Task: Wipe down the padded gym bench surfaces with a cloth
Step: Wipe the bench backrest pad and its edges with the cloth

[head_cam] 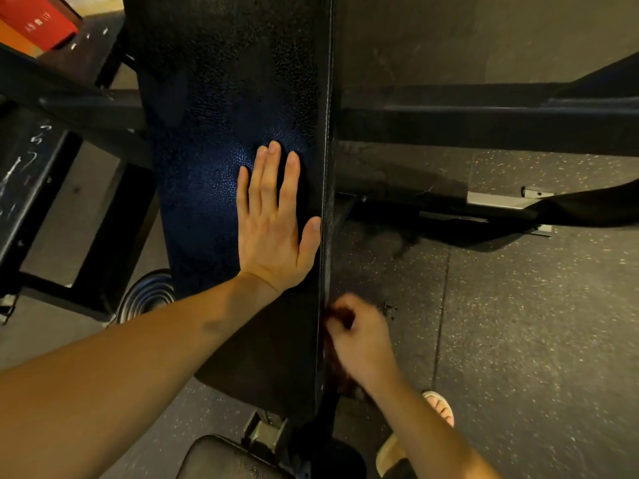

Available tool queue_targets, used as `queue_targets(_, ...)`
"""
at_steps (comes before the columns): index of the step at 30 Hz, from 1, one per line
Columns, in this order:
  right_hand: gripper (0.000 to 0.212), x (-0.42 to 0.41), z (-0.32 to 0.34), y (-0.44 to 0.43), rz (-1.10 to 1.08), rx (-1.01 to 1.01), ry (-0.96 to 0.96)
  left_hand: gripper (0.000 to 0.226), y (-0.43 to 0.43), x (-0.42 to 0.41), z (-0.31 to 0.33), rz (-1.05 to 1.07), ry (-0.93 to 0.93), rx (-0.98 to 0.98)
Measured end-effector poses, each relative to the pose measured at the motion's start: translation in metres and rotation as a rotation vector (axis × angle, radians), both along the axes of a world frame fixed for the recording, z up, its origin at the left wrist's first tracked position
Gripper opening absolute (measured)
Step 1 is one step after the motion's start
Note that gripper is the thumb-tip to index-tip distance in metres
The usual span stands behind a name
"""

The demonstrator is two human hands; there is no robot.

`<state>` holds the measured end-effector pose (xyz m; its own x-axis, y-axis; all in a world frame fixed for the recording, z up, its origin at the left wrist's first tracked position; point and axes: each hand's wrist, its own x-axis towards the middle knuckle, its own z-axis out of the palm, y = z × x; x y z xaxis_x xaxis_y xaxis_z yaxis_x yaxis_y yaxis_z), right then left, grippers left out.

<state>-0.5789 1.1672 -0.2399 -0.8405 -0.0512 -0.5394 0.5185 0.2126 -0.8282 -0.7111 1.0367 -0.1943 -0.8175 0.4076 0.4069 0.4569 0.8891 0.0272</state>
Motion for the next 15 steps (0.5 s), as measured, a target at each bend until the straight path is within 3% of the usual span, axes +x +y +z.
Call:
queue_targets(4,0.024,-0.041,0.026,0.007,-0.313,-0.161,0.318,0.075,0.000,0.000,0.000,-0.003,-0.004,-0.010)
queue_targets(6,0.022,-0.011,0.011,0.001,-0.213,-0.134,0.172,0.075,0.000,0.000,0.000,-0.006,-0.010,-0.004)
queue_targets(8,0.020,0.023,-0.004,-0.004,0.053,-0.055,-0.059,0.075,-0.001,0.000,0.000,-0.005,-0.012,-0.003)
queue_targets(10,0.019,0.022,-0.010,-0.002,0.082,-0.032,-0.107,0.074,-0.002,0.001,0.000,-0.007,-0.017,-0.004)
queue_targets(15,0.024,-0.044,0.035,0.015,-0.248,-0.097,0.337,0.071,0.002,0.009,0.008,0.031,-0.050,-0.029)
